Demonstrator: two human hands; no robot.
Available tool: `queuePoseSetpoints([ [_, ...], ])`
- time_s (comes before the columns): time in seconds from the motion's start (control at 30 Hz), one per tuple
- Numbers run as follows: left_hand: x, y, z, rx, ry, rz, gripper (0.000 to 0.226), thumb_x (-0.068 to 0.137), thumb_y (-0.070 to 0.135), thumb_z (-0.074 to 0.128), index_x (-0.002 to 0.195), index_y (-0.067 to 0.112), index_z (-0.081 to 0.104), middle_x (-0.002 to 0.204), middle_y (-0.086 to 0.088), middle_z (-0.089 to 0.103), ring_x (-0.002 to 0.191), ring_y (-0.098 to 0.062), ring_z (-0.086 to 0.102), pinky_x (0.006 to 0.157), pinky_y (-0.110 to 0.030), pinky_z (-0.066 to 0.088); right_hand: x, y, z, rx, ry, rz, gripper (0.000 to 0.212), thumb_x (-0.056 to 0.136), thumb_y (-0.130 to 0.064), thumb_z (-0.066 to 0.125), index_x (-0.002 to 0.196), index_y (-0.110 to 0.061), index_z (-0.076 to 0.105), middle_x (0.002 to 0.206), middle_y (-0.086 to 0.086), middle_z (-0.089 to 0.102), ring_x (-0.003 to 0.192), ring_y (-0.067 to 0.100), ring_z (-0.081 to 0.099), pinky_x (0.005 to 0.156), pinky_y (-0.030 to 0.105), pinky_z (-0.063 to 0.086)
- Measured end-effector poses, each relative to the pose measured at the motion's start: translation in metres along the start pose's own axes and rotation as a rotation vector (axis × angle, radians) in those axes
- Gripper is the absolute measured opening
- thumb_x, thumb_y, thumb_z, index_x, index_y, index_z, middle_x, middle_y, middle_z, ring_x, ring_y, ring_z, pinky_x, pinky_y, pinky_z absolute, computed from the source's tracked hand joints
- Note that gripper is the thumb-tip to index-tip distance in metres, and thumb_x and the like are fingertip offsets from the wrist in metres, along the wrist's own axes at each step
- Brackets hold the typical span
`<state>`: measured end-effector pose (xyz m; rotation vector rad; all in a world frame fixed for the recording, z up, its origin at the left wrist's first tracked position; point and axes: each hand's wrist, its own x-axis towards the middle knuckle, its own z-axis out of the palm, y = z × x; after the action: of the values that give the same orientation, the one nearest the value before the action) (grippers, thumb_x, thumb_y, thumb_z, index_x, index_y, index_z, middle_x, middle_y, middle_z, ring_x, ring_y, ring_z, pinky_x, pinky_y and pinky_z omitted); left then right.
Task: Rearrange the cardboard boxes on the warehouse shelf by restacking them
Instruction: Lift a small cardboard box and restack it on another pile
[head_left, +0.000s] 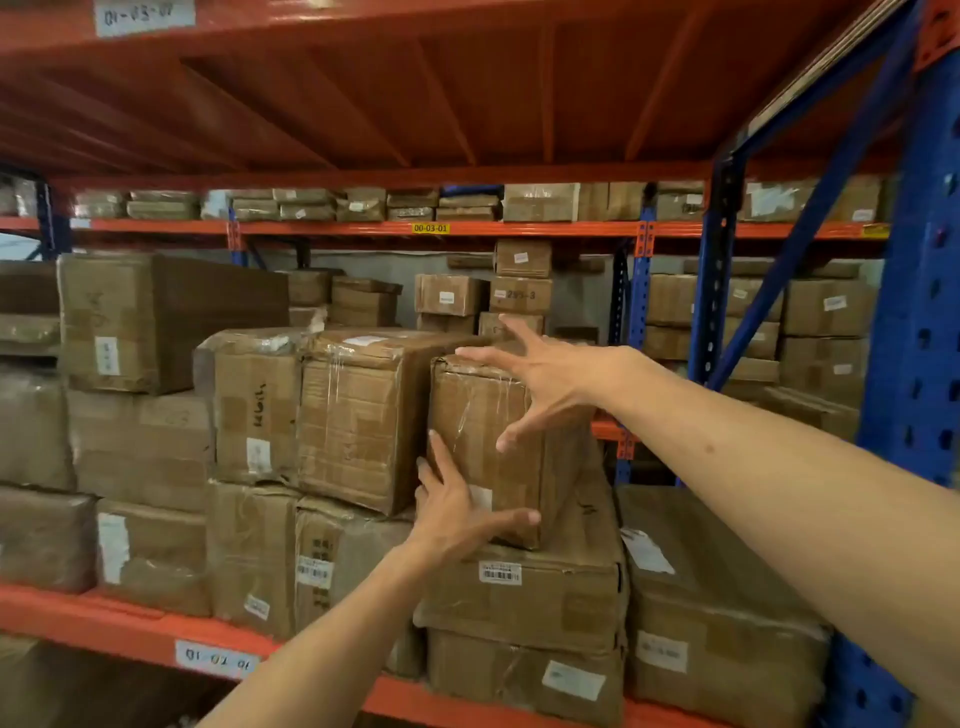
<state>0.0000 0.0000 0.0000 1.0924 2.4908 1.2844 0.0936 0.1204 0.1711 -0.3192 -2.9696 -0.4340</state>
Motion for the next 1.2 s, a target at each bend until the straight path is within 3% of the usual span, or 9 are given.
queuePoseSetpoints([
  [0.17, 0.019, 0.007, 0.028, -0.071, 0.126, -0.034, 0.173, 0.053, 0.066, 0.093, 0.142, 0.031, -0.051, 0.16, -0.025, -0.036, 0.152, -0.051, -0.019, 0.122, -0.063, 0.003, 0.031, 0.009, 0.002, 0.017, -0.067, 0.022, 0.125, 0.07, -0.073, 0.083, 0.159, -0.063, -0.005, 0.176, 0.012, -0.006, 0.157, 0.051, 0.011, 0.12, 0.07, 0.023],
  [0.3, 0.034, 0.005, 0.036, -0.075, 0.196, -0.047, 0.175, 0.05, 0.065, 0.095, 0.144, 0.033, -0.049, 0.161, -0.024, -0.03, 0.152, -0.051, -0.013, 0.122, -0.063, 0.007, 0.045, 0.019, 0.003, 0.07, -0.048, 0.014, 0.13, 0.068, -0.063, 0.09, 0.162, -0.056, 0.0, 0.174, 0.01, 0.019, 0.155, 0.041, 0.024, 0.119, 0.058, 0.03],
  [0.53, 0.034, 0.013, 0.052, 0.007, 0.327, 0.022, 0.17, 0.051, 0.061, 0.095, 0.149, 0.035, -0.042, 0.161, -0.026, -0.01, 0.146, -0.05, 0.011, 0.115, -0.066, 0.026, 0.038, 0.042, 0.019, 0.2, -0.002, 0.037, 0.132, 0.065, -0.062, 0.092, 0.162, -0.055, 0.003, 0.173, 0.004, 0.022, 0.155, 0.038, 0.027, 0.118, 0.061, 0.034],
  [0.67, 0.029, 0.024, 0.061, 0.067, 0.369, 0.076, 0.168, 0.052, 0.059, 0.093, 0.149, 0.033, -0.042, 0.16, -0.027, -0.007, 0.145, -0.051, 0.012, 0.114, -0.069, 0.025, 0.02, 0.058, 0.024, 0.246, 0.048, 0.057, 0.135, 0.061, -0.065, 0.092, 0.161, -0.057, 0.002, 0.174, 0.004, 0.02, 0.156, 0.037, 0.025, 0.119, 0.06, 0.033],
  [0.87, 0.026, 0.048, 0.059, 0.28, 0.348, 0.27, 0.168, 0.05, 0.065, 0.089, 0.151, 0.03, -0.04, 0.158, -0.026, -0.007, 0.143, -0.049, 0.011, 0.111, -0.073, 0.026, -0.033, 0.097, 0.047, 0.487, 0.166, 0.182, 0.143, 0.05, -0.074, 0.091, 0.158, -0.062, -0.003, 0.175, 0.001, 0.017, 0.157, 0.034, 0.023, 0.123, 0.057, 0.03],
  [0.97, 0.026, 0.073, 0.062, 0.472, 0.309, 0.391, 0.164, 0.053, 0.067, 0.088, 0.15, 0.031, -0.039, 0.156, -0.026, -0.009, 0.143, -0.051, 0.008, 0.111, -0.075, 0.024, -0.076, 0.123, 0.069, 0.718, 0.266, 0.224, 0.142, 0.056, -0.062, 0.097, 0.162, -0.055, 0.003, 0.168, -0.005, 0.03, 0.15, 0.024, 0.036, 0.121, 0.05, 0.037],
  [1.03, 0.025, 0.092, 0.067, 0.591, 0.271, 0.503, 0.159, 0.058, 0.067, 0.086, 0.149, 0.033, -0.04, 0.156, -0.025, -0.013, 0.144, -0.051, 0.002, 0.112, -0.079, 0.018, -0.111, 0.135, 0.091, 0.911, 0.357, 0.246, 0.139, 0.058, -0.053, 0.101, 0.162, -0.056, 0.008, 0.158, -0.01, 0.043, 0.14, 0.015, 0.049, 0.115, 0.044, 0.045],
  [1.1, 0.024, 0.11, 0.075, 0.69, 0.238, 0.655, 0.156, 0.061, 0.066, 0.086, 0.149, 0.035, -0.04, 0.155, -0.024, -0.015, 0.146, -0.053, 0.0, 0.112, -0.079, 0.013, -0.143, 0.142, 0.119, 1.07, 0.471, 0.295, 0.133, 0.063, -0.038, 0.101, 0.162, -0.053, 0.013, 0.148, -0.015, 0.05, 0.127, 0.001, 0.055, 0.1, 0.027, 0.052],
  [1.2, 0.024, 0.132, 0.096, 0.789, 0.195, 0.889, 0.156, 0.06, 0.064, 0.087, 0.15, 0.038, -0.038, 0.157, -0.022, -0.014, 0.146, -0.052, 0.0, 0.112, -0.078, 0.008, -0.186, 0.145, 0.162, 1.226, 0.605, 0.405, 0.124, 0.066, -0.03, 0.099, 0.161, -0.049, 0.021, 0.139, -0.015, 0.058, 0.121, -0.001, 0.058, 0.085, 0.017, 0.048],
])
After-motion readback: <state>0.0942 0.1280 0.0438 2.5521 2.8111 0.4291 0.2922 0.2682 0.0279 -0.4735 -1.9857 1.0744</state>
